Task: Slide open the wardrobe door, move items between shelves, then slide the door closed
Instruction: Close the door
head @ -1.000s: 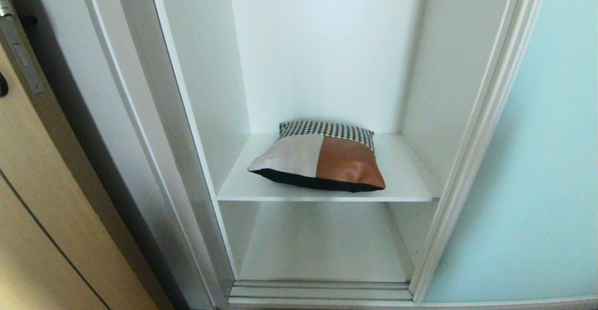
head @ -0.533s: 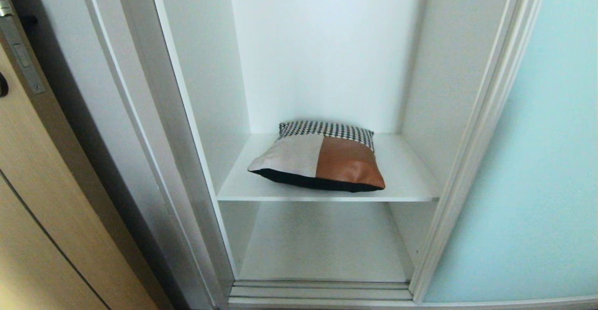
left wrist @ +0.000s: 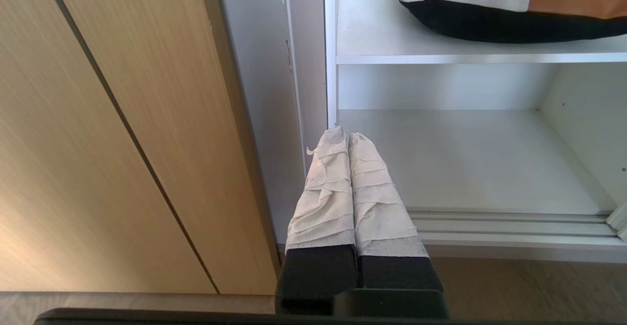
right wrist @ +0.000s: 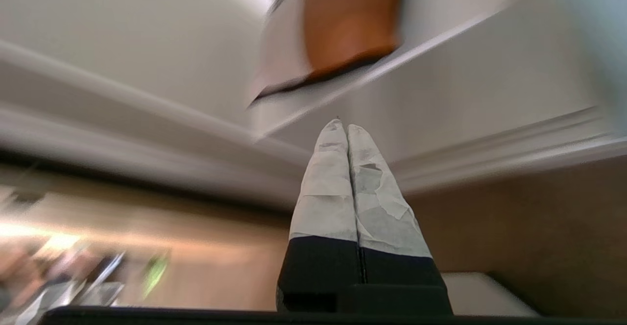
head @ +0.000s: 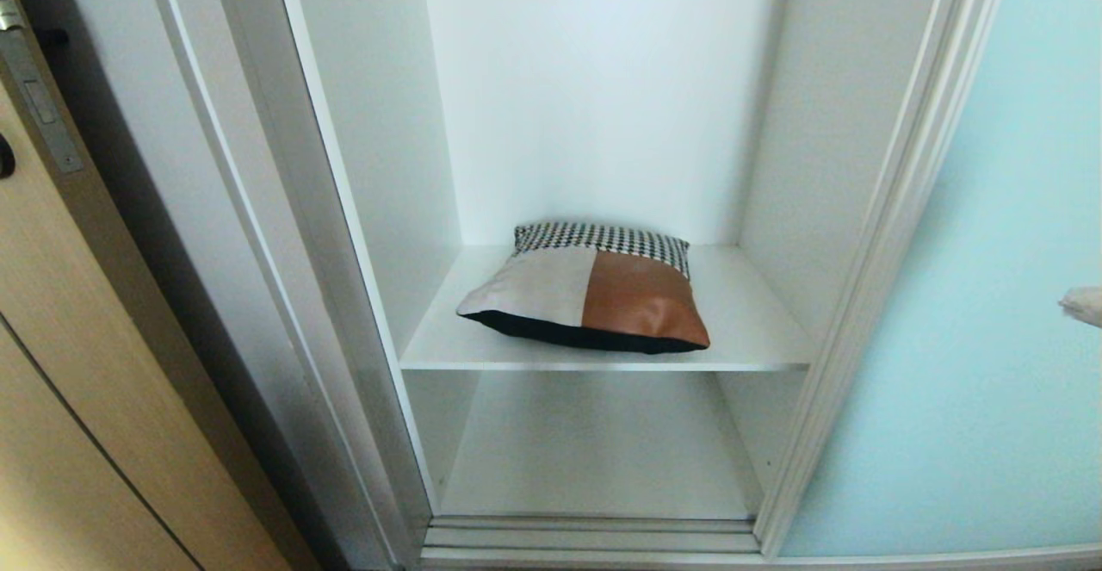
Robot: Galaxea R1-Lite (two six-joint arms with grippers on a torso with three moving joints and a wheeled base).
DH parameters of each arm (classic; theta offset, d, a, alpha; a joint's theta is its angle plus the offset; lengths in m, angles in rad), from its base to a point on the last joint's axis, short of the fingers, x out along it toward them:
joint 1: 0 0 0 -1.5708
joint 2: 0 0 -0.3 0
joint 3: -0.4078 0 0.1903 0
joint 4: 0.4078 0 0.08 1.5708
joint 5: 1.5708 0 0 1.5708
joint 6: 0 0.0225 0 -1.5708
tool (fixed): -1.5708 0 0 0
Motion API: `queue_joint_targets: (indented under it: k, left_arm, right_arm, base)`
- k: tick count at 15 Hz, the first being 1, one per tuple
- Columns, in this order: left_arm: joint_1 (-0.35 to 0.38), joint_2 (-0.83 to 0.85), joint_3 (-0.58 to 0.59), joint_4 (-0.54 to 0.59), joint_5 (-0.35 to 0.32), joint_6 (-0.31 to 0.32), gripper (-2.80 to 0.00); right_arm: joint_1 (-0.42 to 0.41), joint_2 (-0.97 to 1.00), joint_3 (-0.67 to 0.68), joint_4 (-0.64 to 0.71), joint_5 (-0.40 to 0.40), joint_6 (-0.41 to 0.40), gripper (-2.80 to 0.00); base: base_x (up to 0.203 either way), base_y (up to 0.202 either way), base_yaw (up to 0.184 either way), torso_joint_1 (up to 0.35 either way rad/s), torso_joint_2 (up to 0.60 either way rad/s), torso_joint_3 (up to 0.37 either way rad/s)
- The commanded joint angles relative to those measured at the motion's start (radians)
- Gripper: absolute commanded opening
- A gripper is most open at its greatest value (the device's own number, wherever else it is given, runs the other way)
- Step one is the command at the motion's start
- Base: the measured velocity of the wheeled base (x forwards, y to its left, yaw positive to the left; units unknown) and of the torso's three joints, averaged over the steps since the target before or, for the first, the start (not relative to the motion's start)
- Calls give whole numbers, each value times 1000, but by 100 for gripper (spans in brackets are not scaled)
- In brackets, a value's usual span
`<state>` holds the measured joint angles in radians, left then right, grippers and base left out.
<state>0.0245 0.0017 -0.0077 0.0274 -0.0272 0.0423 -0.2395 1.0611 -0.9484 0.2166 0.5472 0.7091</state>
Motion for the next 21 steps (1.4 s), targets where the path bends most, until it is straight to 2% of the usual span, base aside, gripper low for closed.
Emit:
queue_joint_targets:
  k: [1,4,7,21]
  left_arm:
    - [0,3,0,0,0,1,-280]
    - [0,3,0,0,0,1,-280]
    - [0,3,0,0,0,1,-280]
    - [0,3,0,0,0,1,-280]
  right_arm:
    - [-18,128,-1,-48,35,6,-280]
    - [-10,230,-26,-104,-3,-20,-280]
    - [-4,312,-59,-105,-101,-65,-280]
    - [11,501,-187,-123,-125,-65,-280]
  base:
    - [0,0,0,0,0,0]
    - [0,0,0,0,0,0]
    - [0,0,0,0,0,0]
    - [0,0,0,0,0,0]
